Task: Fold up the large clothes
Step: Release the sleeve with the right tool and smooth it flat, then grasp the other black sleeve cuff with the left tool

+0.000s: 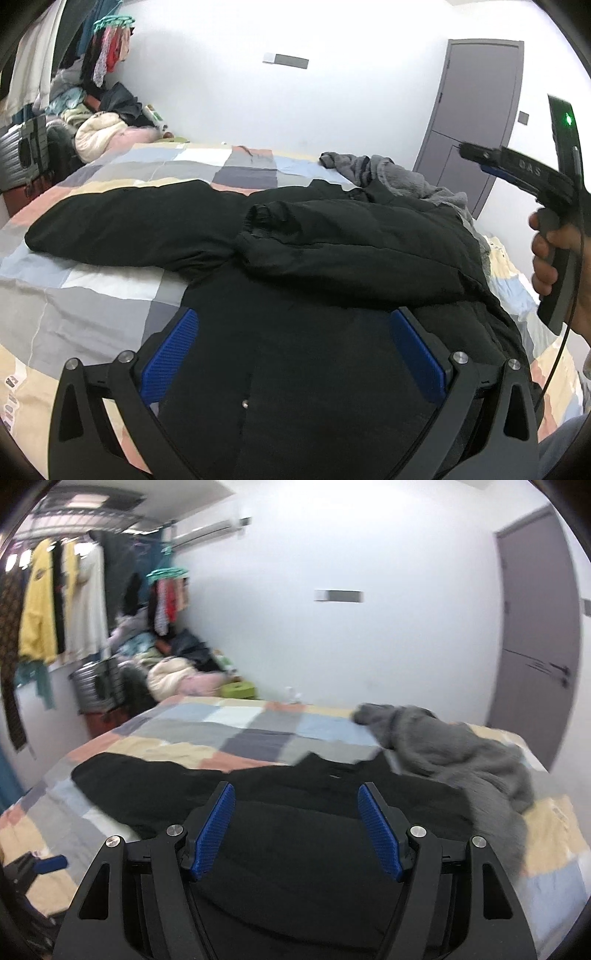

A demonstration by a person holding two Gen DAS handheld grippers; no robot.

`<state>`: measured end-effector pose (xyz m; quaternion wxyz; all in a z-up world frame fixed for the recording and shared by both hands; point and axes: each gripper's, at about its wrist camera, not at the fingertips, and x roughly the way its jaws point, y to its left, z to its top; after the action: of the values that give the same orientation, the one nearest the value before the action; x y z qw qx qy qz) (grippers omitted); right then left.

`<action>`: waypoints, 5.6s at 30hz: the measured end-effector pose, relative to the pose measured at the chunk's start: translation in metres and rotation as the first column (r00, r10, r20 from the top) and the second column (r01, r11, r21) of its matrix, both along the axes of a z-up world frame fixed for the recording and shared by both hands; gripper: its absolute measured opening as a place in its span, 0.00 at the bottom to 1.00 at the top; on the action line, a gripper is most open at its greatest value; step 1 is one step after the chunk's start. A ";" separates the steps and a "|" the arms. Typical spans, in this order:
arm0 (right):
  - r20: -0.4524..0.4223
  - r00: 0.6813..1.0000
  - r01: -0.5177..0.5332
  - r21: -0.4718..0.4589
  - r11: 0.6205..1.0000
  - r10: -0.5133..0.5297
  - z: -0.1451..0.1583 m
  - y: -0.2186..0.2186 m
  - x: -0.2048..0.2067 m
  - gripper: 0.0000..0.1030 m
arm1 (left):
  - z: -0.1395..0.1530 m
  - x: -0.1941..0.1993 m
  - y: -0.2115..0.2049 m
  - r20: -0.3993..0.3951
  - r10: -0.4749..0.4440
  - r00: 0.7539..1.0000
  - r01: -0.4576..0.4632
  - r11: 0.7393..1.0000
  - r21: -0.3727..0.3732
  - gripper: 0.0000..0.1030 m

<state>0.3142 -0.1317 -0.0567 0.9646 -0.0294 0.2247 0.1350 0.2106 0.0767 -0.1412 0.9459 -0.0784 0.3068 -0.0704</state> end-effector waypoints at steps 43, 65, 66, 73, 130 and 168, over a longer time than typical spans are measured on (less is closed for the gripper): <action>-0.234 0.918 0.312 -0.075 0.947 -0.321 -0.151 -0.159 0.020 0.22 | -0.020 0.007 -0.061 -0.066 0.026 0.998 -0.020 0.995 0.093 1.00; -0.300 0.926 0.252 0.042 0.967 -0.229 -0.090 -0.120 -0.052 0.23 | 0.009 -0.020 -0.061 -0.023 0.021 1.000 -0.020 0.997 0.069 1.00; -0.274 0.939 0.226 0.040 0.973 -0.207 -0.083 -0.111 -0.063 0.23 | 0.010 -0.022 -0.061 -0.022 0.016 1.000 -0.014 0.998 0.066 1.00; -0.215 0.974 0.099 0.092 0.991 -0.077 -0.070 -0.071 -0.126 0.23 | 0.019 -0.040 -0.059 -0.008 0.002 1.000 -0.002 0.999 0.048 1.00; -0.256 0.935 0.263 0.042 0.964 -0.244 -0.088 -0.004 -0.143 0.65 | -0.141 0.163 0.457 -0.254 0.430 0.866 -0.478 0.567 -0.671 0.83; -0.140 0.976 0.174 0.017 0.985 -0.170 -0.073 -0.029 -0.191 0.98 | 0.113 0.090 0.316 0.076 0.527 0.846 -0.505 0.839 -0.203 0.04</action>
<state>0.1227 -0.1606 -0.1301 0.9552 0.0137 0.2903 0.0563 0.3008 0.3928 -0.0286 0.9369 -0.2364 0.2052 0.1556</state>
